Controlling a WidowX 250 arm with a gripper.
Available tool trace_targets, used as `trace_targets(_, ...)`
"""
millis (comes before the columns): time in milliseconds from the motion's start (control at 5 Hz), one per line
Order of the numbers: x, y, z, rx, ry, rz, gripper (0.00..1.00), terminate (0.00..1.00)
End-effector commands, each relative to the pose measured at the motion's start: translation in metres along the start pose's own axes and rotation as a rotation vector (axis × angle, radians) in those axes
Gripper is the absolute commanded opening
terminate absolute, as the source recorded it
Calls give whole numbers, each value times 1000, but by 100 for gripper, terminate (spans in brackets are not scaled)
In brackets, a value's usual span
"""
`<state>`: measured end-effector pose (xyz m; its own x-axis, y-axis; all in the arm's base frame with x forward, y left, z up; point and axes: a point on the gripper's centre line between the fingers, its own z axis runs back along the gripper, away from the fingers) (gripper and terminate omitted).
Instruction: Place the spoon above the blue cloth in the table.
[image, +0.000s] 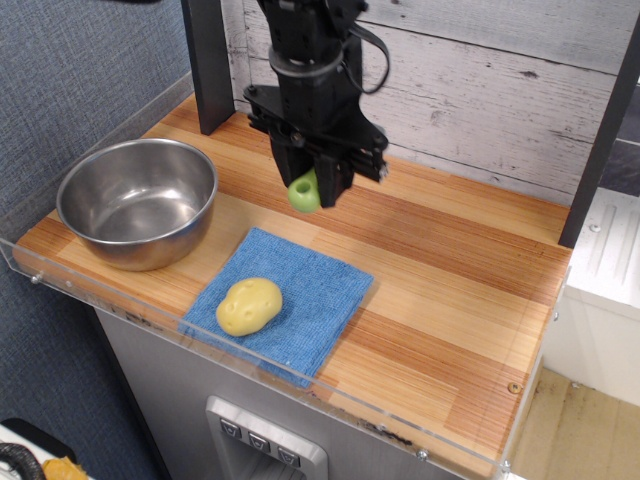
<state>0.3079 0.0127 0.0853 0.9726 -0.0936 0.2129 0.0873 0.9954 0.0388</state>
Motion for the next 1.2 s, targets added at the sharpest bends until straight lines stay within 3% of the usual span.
trace_targets(0, 27, 19, -10, 7, 5, 106, 0, 0)
trace_targets(400, 40, 26, -40, 43, 92, 103, 0, 0)
trace_targets(800, 23, 38, -60, 117, 210, 92, 0, 0)
trace_targets(1000, 18, 30, -68, 102, 221, 122, 0, 0)
